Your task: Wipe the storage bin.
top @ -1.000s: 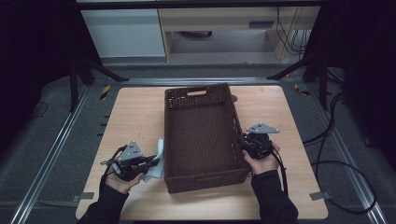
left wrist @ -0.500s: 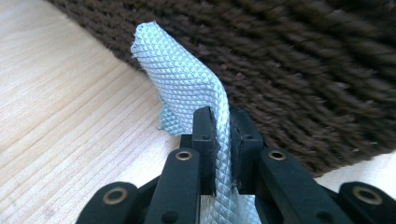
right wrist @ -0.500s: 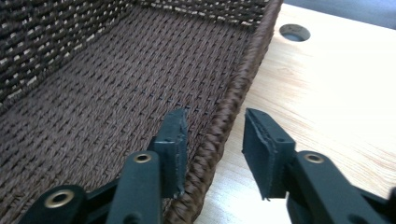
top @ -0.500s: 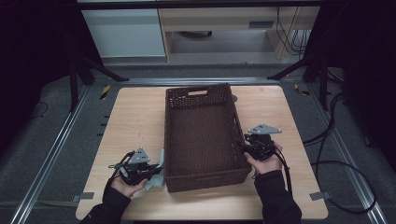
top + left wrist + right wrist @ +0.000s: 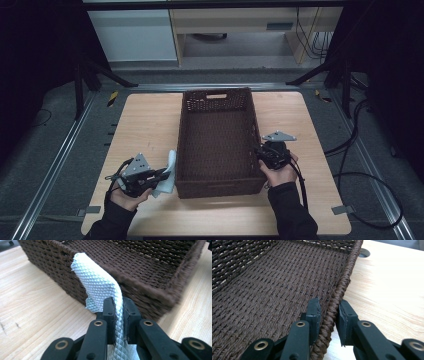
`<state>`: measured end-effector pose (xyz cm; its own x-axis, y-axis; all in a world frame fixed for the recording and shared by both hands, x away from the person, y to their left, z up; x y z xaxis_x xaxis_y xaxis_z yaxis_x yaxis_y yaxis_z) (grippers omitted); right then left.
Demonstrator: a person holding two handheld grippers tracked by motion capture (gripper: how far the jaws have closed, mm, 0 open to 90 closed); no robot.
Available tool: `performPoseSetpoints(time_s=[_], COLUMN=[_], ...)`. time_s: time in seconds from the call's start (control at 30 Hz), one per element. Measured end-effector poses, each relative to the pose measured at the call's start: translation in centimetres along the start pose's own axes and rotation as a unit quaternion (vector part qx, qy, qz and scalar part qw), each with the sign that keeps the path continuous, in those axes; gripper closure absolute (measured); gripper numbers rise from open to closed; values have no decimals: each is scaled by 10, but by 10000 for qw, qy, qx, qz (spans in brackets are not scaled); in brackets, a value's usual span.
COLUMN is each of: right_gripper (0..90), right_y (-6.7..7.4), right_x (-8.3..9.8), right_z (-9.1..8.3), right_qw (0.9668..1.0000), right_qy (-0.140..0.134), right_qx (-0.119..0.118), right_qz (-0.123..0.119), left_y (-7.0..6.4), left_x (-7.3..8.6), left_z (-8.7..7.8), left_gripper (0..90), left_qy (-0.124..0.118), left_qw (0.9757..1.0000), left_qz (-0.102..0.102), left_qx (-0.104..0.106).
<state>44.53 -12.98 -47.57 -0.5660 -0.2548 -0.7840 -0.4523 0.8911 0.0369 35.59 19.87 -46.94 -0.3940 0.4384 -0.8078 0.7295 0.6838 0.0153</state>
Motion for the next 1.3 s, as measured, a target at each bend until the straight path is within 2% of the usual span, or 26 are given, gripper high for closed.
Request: performPoseSetpoints(time_s=[0.13, 0.27, 0.33, 0.43, 0.53, 0.63, 0.77, 0.83, 0.9, 1.0, 1.1, 1.2, 1.3], right_gripper=[713, 624, 589, 551, 508, 512, 584, 620, 669, 727, 746, 750, 746], right_y=[-1, -1, -2, -3, -4, -3, -2, -1, 0, 0, -1, -2, -3], right_x=[0, 1, 0, -3, -4, -2, 2, 3, 5, 4, 3, 3, 2], right_z=[0, -4, -8, -15, -19, -20, -13, -7, -2, 0, 0, 1, 2], right_qw=[10000, 9998, 9996, 9990, 9986, 9985, 9988, 9989, 9991, 9997, 9999, 9999, 9996], right_qy=[-30, -83, -193, -342, -431, -365, -158, -56, 50, 64, 28, -3, -13], right_qx=[-28, -154, -130, -185, -241, -338, -369, -366, -266, -66, 49, 136, 257], right_qz=[18, -68, -187, -209, -212, -233, -281, -289, -311, -233, -97, 22, 136], left_y=[-2, -5, -7, -8, -8, -8, -9, -12, -15, -19, -20, -17, -14], left_x=[8, 24, 32, 40, 37, 25, 11, 9, 8, 5, 5, 11, 23], left_z=[9, 21, 25, 28, 24, 11, -7, -10, -11, -11, -10, -5, 6], left_gripper=[812, 812, 812, 812, 812, 812, 811, 811, 810, 810, 810, 809, 809], left_qy=[208, 525, 677, 835, 764, 424, 40, -23, -27, -40, -20, 113, 392], left_qw=[9998, 9985, 9976, 9964, 9970, 9990, 9999, 9999, 9999, 9999, 9999, 9999, 9992], left_qz=[38, -9, -37, -54, -84, -126, -94, -68, -30, 55, 102, 37, -4], left_qx=[39, 131, 154, 141, 119, 112, 73, 92, 117, 122, 100, 113, 114])
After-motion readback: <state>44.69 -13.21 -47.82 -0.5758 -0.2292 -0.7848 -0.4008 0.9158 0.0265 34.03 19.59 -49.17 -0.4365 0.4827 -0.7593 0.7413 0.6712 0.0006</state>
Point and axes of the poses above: each handheld gripper's, and its own axes: z roughly forward along the jaws, x roughly out of its underside, y roughly to its left, the point moved 8 cm from there along z, roughly forward along the jaws, and after that the axes turned 3 degrees about -x, right-handed, at the moved point
